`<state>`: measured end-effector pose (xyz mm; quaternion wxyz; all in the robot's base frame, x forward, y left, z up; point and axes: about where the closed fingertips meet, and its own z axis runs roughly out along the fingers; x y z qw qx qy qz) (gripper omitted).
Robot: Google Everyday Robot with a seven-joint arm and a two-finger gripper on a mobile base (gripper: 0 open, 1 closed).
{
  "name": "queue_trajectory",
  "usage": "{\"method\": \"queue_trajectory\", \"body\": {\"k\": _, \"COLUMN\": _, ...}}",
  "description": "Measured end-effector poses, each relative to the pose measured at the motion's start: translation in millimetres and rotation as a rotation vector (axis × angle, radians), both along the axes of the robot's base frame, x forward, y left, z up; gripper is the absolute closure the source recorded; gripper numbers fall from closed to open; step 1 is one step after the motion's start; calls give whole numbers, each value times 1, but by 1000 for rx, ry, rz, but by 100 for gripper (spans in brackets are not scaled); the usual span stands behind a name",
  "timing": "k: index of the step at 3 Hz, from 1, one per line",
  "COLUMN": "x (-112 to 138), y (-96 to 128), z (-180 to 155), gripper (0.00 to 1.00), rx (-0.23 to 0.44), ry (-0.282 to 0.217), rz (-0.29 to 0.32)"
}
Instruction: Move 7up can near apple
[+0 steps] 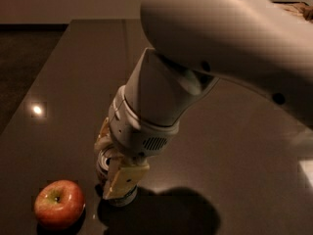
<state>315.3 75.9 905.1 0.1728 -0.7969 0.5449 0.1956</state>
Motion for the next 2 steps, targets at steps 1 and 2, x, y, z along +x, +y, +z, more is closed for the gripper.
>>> {"method": "queue_trajectory", "body": {"k": 1, "x": -2, "y": 2, "z": 4, "gripper": 0, "rx": 1, "ry": -12, "rz": 2}}
{"method": "queue_trajectory", "body": {"k": 2, "x": -2, "y": 2, "z": 4, "gripper": 0, "rx": 1, "ry": -12, "rz": 2}}
